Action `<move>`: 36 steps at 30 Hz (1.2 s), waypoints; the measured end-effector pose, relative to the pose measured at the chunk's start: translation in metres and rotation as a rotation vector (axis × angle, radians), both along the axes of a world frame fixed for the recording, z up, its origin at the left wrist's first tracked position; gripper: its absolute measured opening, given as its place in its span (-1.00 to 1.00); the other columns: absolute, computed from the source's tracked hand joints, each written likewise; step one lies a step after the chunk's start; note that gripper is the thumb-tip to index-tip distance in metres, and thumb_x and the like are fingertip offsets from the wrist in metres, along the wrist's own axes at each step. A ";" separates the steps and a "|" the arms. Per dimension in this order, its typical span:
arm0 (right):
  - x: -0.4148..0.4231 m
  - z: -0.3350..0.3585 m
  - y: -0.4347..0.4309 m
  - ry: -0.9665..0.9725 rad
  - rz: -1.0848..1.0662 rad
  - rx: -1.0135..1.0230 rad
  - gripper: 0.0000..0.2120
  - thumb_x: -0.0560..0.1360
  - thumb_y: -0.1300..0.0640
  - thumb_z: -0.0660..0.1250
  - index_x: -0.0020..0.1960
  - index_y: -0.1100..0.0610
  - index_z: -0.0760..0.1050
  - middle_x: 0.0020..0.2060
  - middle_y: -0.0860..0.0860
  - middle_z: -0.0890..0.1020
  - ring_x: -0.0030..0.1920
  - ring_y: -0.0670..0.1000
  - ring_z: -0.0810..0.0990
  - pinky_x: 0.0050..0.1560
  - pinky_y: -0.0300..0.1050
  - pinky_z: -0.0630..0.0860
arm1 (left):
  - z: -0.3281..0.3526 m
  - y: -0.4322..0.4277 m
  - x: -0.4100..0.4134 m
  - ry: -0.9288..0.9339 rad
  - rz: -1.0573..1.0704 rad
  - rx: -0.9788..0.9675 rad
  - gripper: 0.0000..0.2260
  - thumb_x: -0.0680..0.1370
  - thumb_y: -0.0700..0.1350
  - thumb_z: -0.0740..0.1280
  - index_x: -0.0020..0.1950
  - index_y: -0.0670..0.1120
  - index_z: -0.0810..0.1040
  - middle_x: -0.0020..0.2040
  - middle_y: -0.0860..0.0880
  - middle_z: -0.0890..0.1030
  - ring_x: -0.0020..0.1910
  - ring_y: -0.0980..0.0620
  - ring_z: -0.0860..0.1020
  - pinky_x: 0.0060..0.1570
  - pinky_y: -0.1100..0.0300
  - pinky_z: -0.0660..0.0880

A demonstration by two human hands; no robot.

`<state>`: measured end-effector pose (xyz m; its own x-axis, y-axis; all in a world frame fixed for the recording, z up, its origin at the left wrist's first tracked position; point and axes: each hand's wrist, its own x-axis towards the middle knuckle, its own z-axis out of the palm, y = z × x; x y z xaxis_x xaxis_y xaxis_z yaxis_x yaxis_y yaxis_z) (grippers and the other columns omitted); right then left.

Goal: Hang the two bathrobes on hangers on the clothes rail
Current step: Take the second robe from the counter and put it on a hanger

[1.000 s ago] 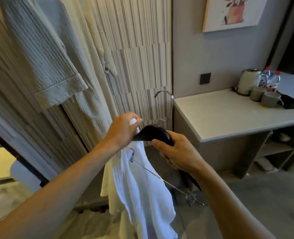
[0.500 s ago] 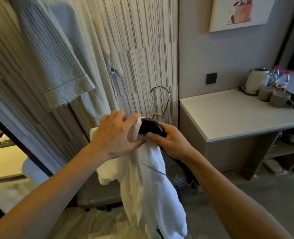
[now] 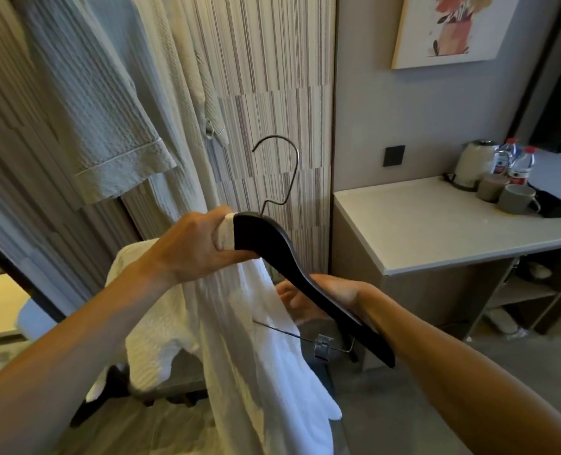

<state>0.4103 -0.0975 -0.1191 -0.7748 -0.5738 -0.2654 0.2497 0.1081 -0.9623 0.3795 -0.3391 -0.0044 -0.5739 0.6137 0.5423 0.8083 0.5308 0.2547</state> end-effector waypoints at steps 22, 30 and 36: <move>-0.038 -0.008 0.044 0.622 -0.202 0.934 -0.95 0.48 0.05 0.36 -0.11 0.02 0.53 -0.17 0.00 0.61 -0.09 0.05 0.59 -0.01 -0.02 0.55 | -0.007 -0.065 -0.030 0.211 0.190 -0.093 -0.29 0.41 0.47 0.12 -0.13 -0.22 0.50 -0.55 -0.08 0.45 -0.63 0.01 0.44 -0.66 0.12 0.37; -0.052 0.038 0.050 0.613 -0.560 0.817 -0.75 0.53 -0.02 0.31 -0.21 0.13 0.55 -0.29 0.04 0.58 -0.25 0.04 0.55 -0.21 -0.07 0.49 | -0.018 -0.070 -0.034 0.221 0.365 -0.266 -0.38 0.43 0.41 0.15 -0.19 -0.19 0.42 -0.59 0.09 0.24 -0.68 0.11 0.27 -0.70 0.27 0.19; -0.047 0.085 0.004 0.477 -0.611 0.547 -0.81 0.46 0.15 0.29 -0.30 0.18 0.48 -0.47 0.02 0.40 -0.48 -0.05 0.35 -0.47 -0.25 0.28 | -0.029 -0.043 -0.035 0.047 0.589 -0.226 -0.42 0.40 0.37 0.25 -0.10 -0.17 0.40 -0.49 -0.01 0.36 -0.47 -0.16 0.52 -0.52 0.13 0.33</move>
